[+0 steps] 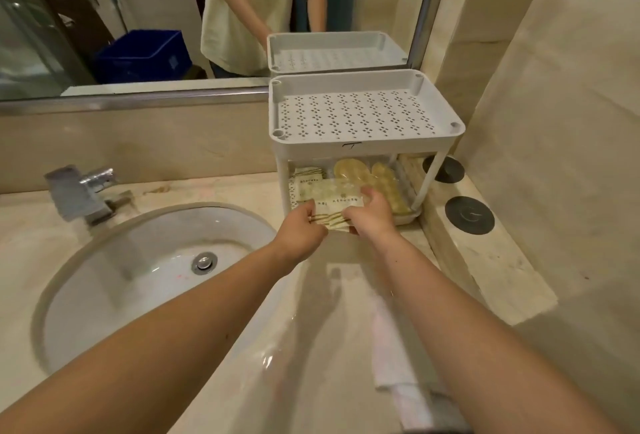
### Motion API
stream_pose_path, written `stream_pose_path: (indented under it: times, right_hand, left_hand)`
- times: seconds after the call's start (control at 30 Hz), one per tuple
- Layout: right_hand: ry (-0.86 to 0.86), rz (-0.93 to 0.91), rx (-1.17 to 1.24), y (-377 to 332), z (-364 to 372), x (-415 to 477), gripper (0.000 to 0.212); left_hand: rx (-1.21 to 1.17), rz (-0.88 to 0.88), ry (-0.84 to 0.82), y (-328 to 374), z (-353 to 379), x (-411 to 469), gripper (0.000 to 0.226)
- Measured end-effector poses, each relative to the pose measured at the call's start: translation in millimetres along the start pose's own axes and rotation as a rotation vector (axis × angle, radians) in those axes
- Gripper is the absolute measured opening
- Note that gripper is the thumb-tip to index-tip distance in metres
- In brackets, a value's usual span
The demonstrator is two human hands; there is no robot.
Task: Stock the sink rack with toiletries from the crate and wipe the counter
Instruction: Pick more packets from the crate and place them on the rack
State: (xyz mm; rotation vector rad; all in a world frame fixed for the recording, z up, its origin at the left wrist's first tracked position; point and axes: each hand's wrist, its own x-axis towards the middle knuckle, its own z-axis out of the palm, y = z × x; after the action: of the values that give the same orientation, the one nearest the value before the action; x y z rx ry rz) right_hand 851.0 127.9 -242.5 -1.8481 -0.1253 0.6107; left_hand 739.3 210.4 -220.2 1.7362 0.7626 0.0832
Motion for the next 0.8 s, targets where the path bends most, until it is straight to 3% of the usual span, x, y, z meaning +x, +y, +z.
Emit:
stream_pose_path:
  times: [0.1,0.17,0.33,0.47,0.6,0.8]
  right_hand:
    - [-0.022,0.021,-0.018,1.0,4.3,42.7,0.060]
    - [-0.031,0.024,-0.045,-1.4,7.9,65.4,0.058]
    - [-0.017,-0.071,-0.156,2.6,26.3,114.2,0.054]
    - [-0.053,-0.114,-0.189,6.6,31.4,136.6,0.055]
    - [-0.052,-0.137,-0.251,8.3,38.0,153.1,0.045]
    - [-0.008,-0.216,-0.452,8.4,50.3,159.6,0.040]
  left_hand:
    - [-0.022,-0.045,0.047,0.5,9.2,35.8,0.058]
    - [-0.047,-0.081,0.076,1.3,12.5,54.8,0.066]
    - [-0.124,-0.164,0.183,-5.8,16.5,103.5,0.063]
    - [-0.074,-0.153,0.173,-16.2,21.3,128.4,0.058]
    - [-0.087,-0.187,0.265,-20.4,24.2,147.3,0.039]
    - [-0.092,-0.277,0.267,-20.7,26.7,156.2,0.056]
